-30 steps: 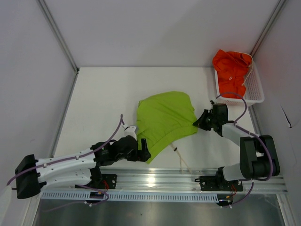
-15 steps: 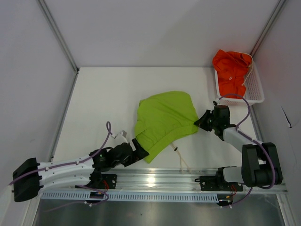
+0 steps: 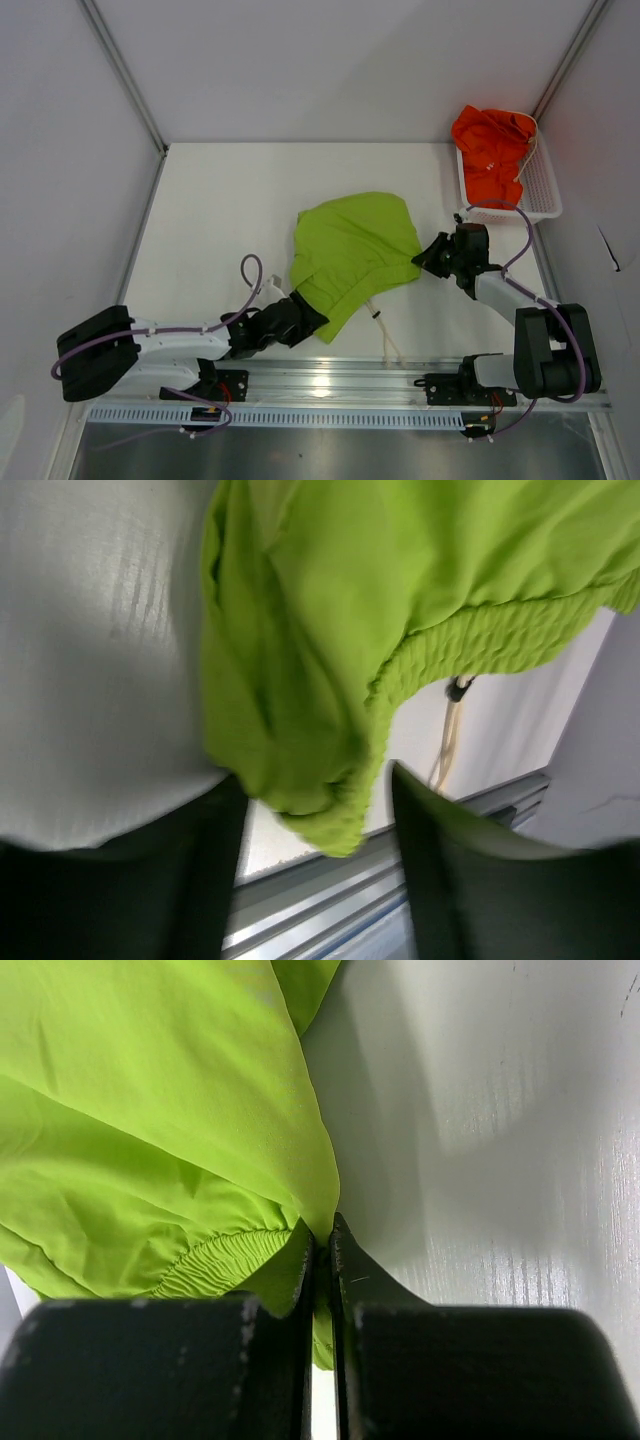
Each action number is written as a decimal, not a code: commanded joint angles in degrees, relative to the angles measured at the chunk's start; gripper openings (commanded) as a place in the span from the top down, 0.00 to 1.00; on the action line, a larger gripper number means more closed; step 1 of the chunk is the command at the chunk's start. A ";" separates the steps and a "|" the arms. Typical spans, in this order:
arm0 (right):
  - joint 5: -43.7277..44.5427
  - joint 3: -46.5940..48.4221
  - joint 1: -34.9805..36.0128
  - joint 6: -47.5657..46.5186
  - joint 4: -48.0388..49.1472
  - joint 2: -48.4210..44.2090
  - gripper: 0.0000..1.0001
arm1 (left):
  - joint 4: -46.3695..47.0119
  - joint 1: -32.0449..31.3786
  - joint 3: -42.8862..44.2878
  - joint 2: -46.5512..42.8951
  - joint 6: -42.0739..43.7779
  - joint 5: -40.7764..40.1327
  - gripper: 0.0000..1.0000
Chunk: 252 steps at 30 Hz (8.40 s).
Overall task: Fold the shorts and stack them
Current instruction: Flatten the shorts out
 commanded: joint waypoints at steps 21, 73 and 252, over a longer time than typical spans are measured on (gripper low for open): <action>-13.47 34.29 4.85 1.56 -33.56 -23.56 1.00 | -37.78 17.27 49.36 -15.46 48.45 2.88 1.00; -31.32 56.89 7.49 28.28 -19.57 -35.25 1.00 | -41.65 47.68 78.20 -33.13 51.36 32.16 1.00; 10.07 16.94 12.76 -2.30 -30.06 -7.82 0.53 | -13.18 45.49 25.75 2.46 44.07 9.74 0.01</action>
